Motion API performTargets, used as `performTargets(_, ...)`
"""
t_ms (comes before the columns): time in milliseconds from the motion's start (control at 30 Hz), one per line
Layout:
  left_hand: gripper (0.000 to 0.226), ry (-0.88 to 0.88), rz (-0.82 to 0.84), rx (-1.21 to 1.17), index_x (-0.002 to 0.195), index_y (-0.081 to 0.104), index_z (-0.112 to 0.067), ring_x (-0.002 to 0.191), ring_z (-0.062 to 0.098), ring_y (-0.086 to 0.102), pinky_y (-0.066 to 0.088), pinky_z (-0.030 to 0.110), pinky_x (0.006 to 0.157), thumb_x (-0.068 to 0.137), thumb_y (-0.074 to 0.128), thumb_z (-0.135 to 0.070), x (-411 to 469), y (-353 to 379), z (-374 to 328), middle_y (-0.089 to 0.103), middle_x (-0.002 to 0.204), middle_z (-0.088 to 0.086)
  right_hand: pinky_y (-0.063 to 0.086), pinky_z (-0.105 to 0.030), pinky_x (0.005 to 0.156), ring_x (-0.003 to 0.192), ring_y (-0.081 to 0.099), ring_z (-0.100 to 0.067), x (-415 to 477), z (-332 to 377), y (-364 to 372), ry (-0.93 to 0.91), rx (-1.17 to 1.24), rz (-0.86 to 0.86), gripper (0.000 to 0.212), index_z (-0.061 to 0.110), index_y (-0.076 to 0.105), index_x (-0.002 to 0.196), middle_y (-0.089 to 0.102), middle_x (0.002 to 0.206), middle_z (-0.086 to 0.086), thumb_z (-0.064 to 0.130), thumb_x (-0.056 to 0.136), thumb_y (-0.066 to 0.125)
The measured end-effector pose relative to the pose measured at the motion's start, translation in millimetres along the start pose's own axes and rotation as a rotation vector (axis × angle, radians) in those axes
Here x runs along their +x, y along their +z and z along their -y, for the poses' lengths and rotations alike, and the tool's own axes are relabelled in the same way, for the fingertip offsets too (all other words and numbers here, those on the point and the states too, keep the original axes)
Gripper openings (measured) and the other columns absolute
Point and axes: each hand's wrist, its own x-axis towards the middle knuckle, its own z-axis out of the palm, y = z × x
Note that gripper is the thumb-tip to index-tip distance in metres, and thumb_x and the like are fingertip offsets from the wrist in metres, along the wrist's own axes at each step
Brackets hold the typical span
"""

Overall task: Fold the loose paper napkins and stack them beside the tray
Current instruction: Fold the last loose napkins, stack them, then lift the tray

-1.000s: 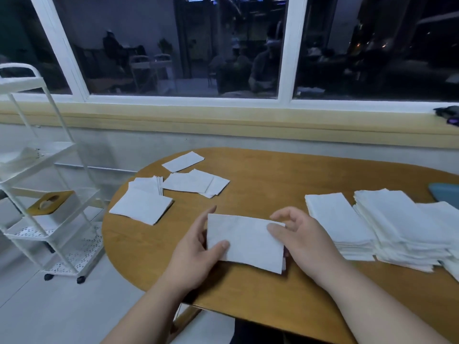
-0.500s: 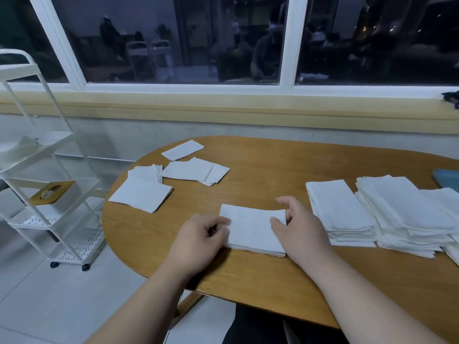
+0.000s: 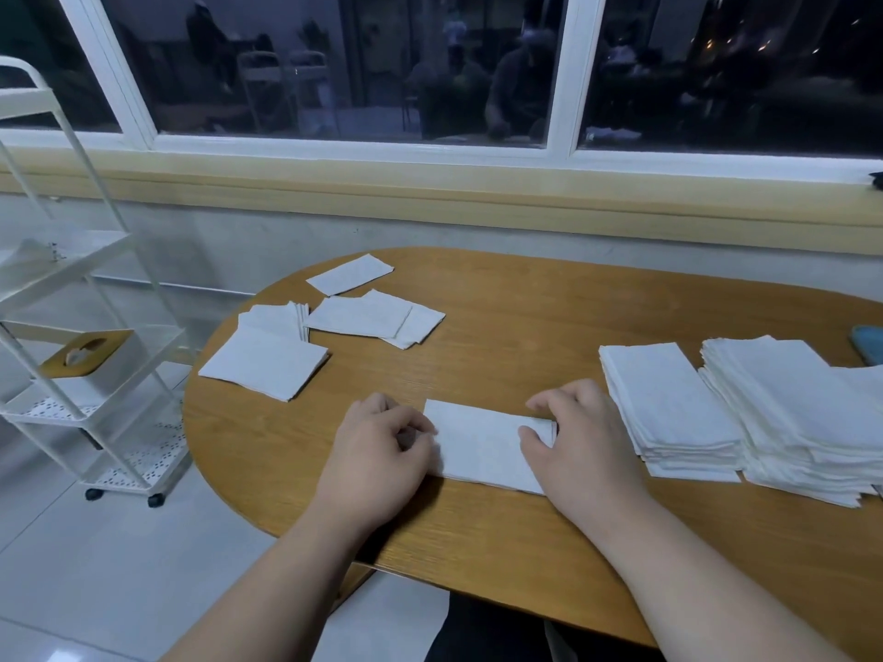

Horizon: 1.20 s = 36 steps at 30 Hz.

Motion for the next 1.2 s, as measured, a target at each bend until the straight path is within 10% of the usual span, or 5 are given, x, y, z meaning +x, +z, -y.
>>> performTargets(733, 0.015, -0.225, -0.207, -0.203, 0.077, 0.062, -0.03, 0.083, 0.001, 0.054, 0.039, 0.015, 0.069, 0.087, 0.06, -0.02, 41, -18, 27, 0.052, 0.091, -0.015, 0.041, -0.042, 0.105, 0.125, 0.042, -0.026, 175, 122, 103, -0.284, -0.223, 0.322, 0.036, 0.028, 0.06, 0.125, 0.051, 0.129, 0.001, 0.04, 0.092, 0.057)
performTargets(1200, 0.013, -0.214, -0.197, -0.21, 0.078, 0.062, -0.031, 0.087, -0.003, 0.051, 0.04, 0.015, 0.069, 0.087, 0.06, -0.022, 41, -19, 28, 0.052, 0.092, -0.015, 0.053, -0.038, 0.076, 0.087, 0.059, -0.017, 182, 122, 94, -0.21, -0.064, 0.253, 0.021, 0.024, 0.067, 0.076, 0.061, 0.087, 0.011, 0.022, 0.095, 0.057)
